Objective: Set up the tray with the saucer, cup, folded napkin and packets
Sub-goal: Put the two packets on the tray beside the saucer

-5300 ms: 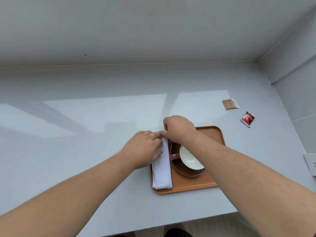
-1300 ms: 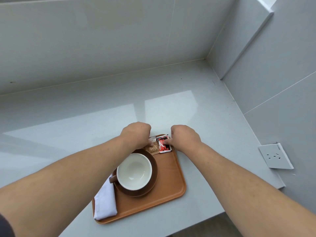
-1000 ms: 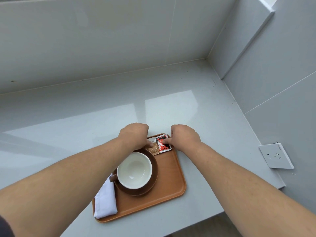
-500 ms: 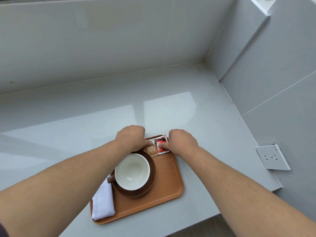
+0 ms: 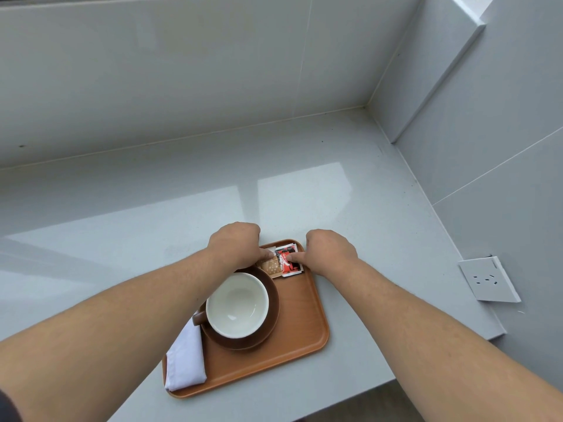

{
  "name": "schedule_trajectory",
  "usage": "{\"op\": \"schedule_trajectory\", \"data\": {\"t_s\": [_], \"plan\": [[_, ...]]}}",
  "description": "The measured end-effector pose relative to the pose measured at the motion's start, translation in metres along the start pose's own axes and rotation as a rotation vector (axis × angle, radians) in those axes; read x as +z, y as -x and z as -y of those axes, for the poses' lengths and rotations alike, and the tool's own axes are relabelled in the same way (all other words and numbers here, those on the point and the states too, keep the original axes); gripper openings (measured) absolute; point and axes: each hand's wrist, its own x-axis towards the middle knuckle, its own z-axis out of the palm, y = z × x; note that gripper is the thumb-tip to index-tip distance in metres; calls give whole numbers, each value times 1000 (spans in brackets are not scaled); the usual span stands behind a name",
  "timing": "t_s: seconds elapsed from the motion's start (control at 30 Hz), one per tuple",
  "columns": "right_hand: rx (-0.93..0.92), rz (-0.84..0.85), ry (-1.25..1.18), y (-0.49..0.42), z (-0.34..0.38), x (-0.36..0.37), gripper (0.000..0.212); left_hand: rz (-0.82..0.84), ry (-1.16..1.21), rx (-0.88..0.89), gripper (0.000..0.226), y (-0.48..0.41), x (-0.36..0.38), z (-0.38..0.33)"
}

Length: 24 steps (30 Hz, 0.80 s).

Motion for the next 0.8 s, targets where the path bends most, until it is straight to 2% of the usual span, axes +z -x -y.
{"op": "schedule_trajectory", "data": {"t_s": [0.2,0.8], "plan": [[-20,26,-8,-1,0,0,57,58,26,10,57,5,-6,2],[-5,30,33,-3,-3,4,58,31,-18,10,58,1,-3,-2]]}}
